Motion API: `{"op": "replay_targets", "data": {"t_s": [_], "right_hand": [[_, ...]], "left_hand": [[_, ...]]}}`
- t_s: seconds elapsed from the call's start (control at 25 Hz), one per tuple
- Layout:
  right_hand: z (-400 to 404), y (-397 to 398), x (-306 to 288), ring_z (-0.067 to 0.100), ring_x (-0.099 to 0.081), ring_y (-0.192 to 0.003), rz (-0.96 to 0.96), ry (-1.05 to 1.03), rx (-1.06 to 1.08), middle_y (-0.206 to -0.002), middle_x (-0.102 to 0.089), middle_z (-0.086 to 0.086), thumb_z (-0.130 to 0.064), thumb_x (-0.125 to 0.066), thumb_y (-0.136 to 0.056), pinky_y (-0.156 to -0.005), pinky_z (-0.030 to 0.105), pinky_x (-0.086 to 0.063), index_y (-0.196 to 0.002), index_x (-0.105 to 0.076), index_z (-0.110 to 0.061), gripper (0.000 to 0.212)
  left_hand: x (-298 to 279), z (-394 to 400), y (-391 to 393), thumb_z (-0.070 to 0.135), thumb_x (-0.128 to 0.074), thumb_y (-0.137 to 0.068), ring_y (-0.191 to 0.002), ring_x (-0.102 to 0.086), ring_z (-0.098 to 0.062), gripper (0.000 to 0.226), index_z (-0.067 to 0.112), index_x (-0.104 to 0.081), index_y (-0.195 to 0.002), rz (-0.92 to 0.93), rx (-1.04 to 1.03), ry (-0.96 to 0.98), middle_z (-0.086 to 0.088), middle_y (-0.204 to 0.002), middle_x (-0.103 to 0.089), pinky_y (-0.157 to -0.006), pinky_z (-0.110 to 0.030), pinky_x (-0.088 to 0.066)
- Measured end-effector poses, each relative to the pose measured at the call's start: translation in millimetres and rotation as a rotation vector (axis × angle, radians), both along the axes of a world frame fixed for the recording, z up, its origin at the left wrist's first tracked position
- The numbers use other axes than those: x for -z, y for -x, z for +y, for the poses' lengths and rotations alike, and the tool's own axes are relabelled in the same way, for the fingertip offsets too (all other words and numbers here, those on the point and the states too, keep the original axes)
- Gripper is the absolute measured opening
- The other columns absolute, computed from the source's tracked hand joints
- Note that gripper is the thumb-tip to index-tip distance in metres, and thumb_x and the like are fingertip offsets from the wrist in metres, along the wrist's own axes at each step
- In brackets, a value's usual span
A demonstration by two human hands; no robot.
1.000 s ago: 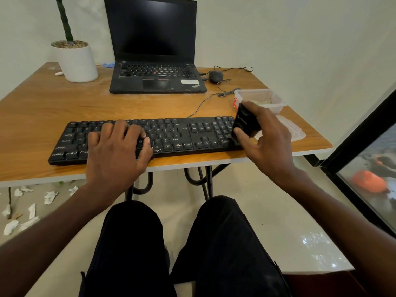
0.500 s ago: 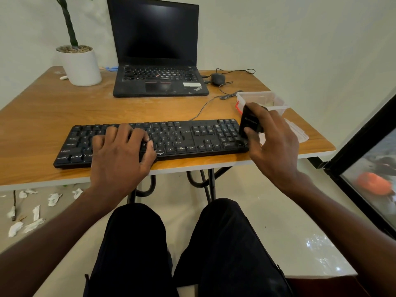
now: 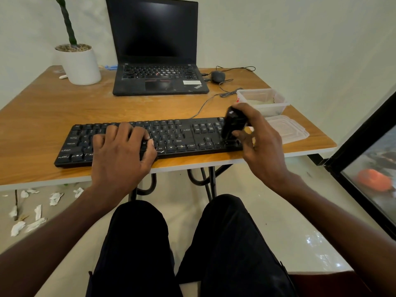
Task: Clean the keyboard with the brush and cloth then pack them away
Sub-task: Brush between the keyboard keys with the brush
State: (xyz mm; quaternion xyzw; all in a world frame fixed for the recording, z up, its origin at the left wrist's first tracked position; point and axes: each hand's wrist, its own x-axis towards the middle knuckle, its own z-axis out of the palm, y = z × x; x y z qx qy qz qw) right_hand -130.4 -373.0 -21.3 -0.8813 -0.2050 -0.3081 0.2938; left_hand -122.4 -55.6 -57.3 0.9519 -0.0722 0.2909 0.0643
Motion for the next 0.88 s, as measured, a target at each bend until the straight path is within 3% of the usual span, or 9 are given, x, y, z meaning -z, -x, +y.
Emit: {"op": "replay_targets", "data": {"t_s": [0.08,0.28,0.44,0.52,0.64,0.72,0.88], "right_hand": [[6,-4,2,0.008,-0.059,-0.121,0.016,-0.008,-0.055,-0.137,-0.060,-0.002,-0.004,-0.063,-0.097,-0.092,0.028,-0.058,-0.149,-0.043,-0.026,0.060],[9,-9,0,0.017,-0.061,-0.115,-0.024,0.046,0.228,-0.137,-0.059,-0.001,-0.004,-0.065,-0.092,-0.078,0.035,-0.058,-0.150,-0.041,-0.028,0.067],[17,-2,-1,0.021,-0.059,-0.120,-0.013,0.129,-0.024,-0.138,-0.058,0.002,-0.015,-0.051,-0.095,-0.091,0.047,-0.056,-0.151,-0.040,-0.027,0.058],[9,-7,0,0.025,-0.059,-0.122,-0.003,0.179,0.112,-0.138,-0.059,0.005,-0.018,-0.052,-0.092,-0.091,0.054,-0.055,-0.152,-0.037,-0.029,0.063],[-9,-15,0,0.028,-0.063,-0.112,0.017,0.076,0.427,-0.130,-0.064,0.007,-0.008,-0.067,-0.090,-0.083,0.055,-0.055,-0.151,-0.035,-0.030,0.072],[-16,-13,-1,0.023,-0.066,-0.110,-0.002,-0.028,0.413,-0.129,-0.067,0.004,-0.011,-0.070,-0.094,-0.084,0.053,-0.056,-0.148,-0.037,-0.029,0.065],[6,-5,-8,0.006,-0.068,-0.109,-0.041,-0.134,0.171,-0.126,-0.068,-0.008,-0.027,-0.071,-0.097,-0.088,0.031,-0.058,-0.147,-0.046,-0.026,0.056]], "left_hand": [[0,0,0,0.046,-0.036,-0.101,-0.103,-0.048,-0.033,0.040,0.015,-0.059,-0.113,-0.002,0.001,0.006,-0.011,-0.110,-0.054,-0.085,-0.049,-0.035],[1,1,-1,0.046,-0.036,-0.101,-0.102,-0.047,-0.032,0.041,0.015,-0.060,-0.113,-0.003,-0.007,0.007,-0.011,-0.109,-0.053,-0.085,-0.049,-0.035],[2,1,-2,0.045,-0.036,-0.101,-0.101,-0.046,-0.032,0.039,0.016,-0.059,-0.114,-0.006,-0.006,0.006,-0.011,-0.109,-0.053,-0.084,-0.049,-0.035],[3,2,-2,0.045,-0.037,-0.101,-0.101,-0.046,-0.032,0.039,0.016,-0.059,-0.114,-0.013,-0.002,0.009,-0.011,-0.109,-0.053,-0.084,-0.049,-0.035],[2,2,-2,0.046,-0.036,-0.101,-0.101,-0.046,-0.032,0.040,0.016,-0.059,-0.113,-0.017,-0.008,0.006,-0.010,-0.108,-0.053,-0.083,-0.047,-0.032],[2,1,-2,0.046,-0.036,-0.101,-0.101,-0.046,-0.032,0.040,0.016,-0.060,-0.113,-0.012,-0.005,-0.001,-0.010,-0.108,-0.053,-0.084,-0.047,-0.031],[2,1,-2,0.046,-0.036,-0.101,-0.101,-0.047,-0.031,0.041,0.016,-0.061,-0.114,-0.022,-0.001,-0.006,-0.009,-0.108,-0.053,-0.084,-0.046,-0.032]]}}
